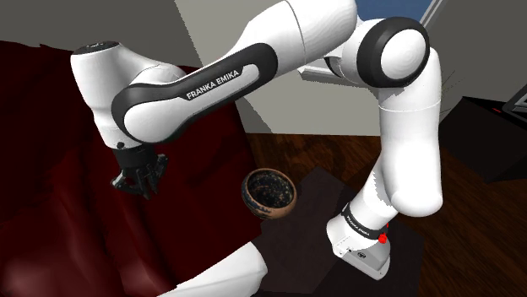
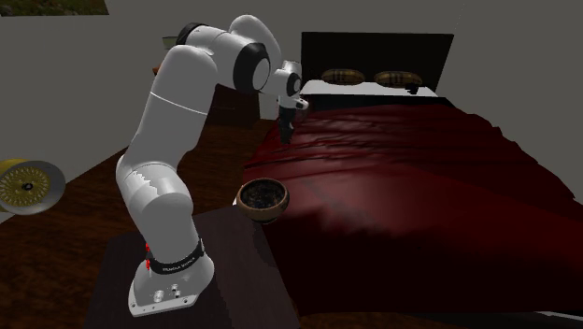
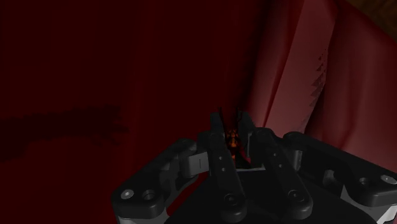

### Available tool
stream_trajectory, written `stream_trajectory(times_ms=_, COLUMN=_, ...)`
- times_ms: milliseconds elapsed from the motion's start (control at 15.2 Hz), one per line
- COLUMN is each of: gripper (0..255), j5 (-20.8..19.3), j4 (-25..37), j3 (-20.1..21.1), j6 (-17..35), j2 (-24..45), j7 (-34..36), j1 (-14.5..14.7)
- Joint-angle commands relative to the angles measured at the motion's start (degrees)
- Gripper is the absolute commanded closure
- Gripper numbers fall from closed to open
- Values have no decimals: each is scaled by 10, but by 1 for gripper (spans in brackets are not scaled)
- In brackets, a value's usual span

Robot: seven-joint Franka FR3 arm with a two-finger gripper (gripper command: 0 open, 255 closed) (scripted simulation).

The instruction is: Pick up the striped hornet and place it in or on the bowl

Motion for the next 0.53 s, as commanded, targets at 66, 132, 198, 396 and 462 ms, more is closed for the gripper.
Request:
stream_trajectory(times_ms=66, gripper=255, j5=6, j4=5, j3=4, j6=-18, j2=-13, j7=-2, j1=-2)
stream_trajectory(times_ms=132, gripper=255, j5=8, j4=8, j3=5, j6=-23, j2=-17, j7=-3, j1=-3)
stream_trajectory(times_ms=198, gripper=255, j5=9, j4=11, j3=6, j6=-29, j2=-20, j7=-4, j1=-3)
stream_trajectory(times_ms=396, gripper=255, j5=14, j4=20, j3=9, j6=-48, j2=-30, j7=-6, j1=-5)
stream_trajectory(times_ms=462, gripper=255, j5=16, j4=23, j3=10, j6=-54, j2=-33, j7=-7, j1=-5)
